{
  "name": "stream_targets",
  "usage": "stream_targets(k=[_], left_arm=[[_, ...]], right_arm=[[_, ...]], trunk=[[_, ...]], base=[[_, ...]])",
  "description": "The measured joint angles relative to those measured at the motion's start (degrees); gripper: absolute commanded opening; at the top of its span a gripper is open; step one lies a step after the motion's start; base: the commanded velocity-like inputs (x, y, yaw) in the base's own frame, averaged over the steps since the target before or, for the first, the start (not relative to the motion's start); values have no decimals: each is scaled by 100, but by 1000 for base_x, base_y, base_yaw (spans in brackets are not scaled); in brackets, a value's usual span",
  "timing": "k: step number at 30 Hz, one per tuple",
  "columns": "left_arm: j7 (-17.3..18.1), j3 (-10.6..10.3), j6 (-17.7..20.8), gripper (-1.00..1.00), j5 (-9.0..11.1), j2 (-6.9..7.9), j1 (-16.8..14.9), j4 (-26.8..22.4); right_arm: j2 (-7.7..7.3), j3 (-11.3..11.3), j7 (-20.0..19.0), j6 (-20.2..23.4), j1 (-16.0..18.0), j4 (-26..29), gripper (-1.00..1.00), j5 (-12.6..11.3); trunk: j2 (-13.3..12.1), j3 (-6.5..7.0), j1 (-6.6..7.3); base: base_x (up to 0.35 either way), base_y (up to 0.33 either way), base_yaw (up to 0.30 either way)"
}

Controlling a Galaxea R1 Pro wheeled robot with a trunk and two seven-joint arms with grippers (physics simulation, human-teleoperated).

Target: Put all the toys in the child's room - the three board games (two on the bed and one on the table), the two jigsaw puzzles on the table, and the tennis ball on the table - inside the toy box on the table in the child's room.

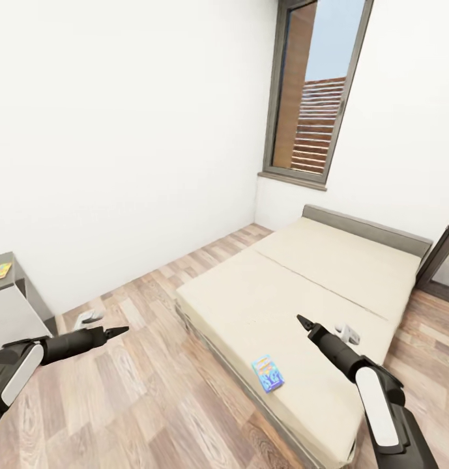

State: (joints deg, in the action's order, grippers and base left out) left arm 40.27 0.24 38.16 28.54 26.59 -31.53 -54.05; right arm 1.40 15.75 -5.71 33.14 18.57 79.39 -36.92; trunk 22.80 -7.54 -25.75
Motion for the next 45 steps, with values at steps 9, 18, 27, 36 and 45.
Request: stream_targets(k=[9,18,27,36,45], left_arm=[[65,0,0,100,0,1,0,0],[73,0,0,100,1,4,0,1],[73,0,-1,100,9,1,0,2],[73,0,-1,100,10,1,0,2],[73,0,-1,100,10,1,0,2]], right_arm=[[-2,69,2,-1,-1,-103,100,-13],[1,82,12,-4,1,-177,100,-17],[4,148,17,-5,0,-304,100,-17],[5,242,17,-6,1,-336,100,-26],[10,250,17,-12,0,-402,100,-26]], trunk=[[0,0,0],[0,0,0],[0,0,0],[0,0,0],[0,0,0]], base=[[3,279,-280],[0,165,-280],[0,19,-280],[0,1,-280],[0,20,-280]])
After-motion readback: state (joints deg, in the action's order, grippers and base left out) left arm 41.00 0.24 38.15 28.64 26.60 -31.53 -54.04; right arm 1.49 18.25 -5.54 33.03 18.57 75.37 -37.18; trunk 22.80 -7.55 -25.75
